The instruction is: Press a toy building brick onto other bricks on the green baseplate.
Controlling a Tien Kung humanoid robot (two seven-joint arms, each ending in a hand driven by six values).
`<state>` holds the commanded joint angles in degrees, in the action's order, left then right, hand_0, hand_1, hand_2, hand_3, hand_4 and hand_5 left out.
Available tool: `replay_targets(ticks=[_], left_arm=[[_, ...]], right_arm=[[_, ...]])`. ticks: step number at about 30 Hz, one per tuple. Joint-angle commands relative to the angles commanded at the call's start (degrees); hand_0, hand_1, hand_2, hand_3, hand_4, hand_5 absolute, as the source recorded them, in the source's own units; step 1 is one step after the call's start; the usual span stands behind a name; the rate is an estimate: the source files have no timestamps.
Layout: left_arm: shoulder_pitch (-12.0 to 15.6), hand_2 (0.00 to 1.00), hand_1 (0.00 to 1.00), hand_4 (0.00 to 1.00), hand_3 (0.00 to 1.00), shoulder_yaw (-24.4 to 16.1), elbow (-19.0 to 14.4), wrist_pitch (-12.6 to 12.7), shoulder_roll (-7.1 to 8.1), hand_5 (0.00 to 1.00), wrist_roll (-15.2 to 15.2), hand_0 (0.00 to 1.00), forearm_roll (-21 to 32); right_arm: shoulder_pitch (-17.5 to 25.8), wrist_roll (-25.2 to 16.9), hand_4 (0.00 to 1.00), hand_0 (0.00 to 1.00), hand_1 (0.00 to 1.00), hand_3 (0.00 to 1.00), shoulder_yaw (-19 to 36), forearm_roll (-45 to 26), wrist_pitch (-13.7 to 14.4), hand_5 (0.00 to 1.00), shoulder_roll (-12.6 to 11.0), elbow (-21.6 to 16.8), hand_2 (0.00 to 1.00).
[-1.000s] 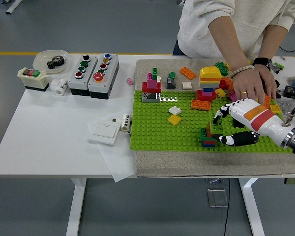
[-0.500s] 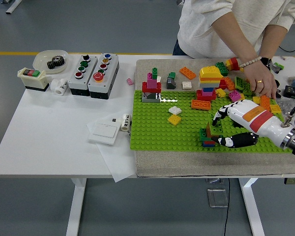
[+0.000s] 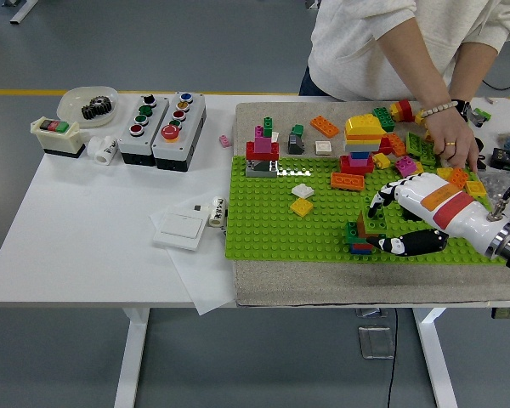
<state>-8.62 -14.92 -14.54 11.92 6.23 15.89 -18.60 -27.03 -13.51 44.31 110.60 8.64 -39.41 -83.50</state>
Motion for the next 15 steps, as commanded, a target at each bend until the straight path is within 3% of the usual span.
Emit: replay_targets(ticks=[15], left_arm=[[-0.1, 0.651, 0.567, 0.700, 0.646, 0.2, 0.0, -0.1, -0.01, 0.772, -0.1, 0.490, 0.3]], right_arm=[[0.6, -0.2, 0.798, 0.562, 0.561, 0.542, 0.1, -0.1, -0.2, 0.524, 0.5, 0.9, 0.599]])
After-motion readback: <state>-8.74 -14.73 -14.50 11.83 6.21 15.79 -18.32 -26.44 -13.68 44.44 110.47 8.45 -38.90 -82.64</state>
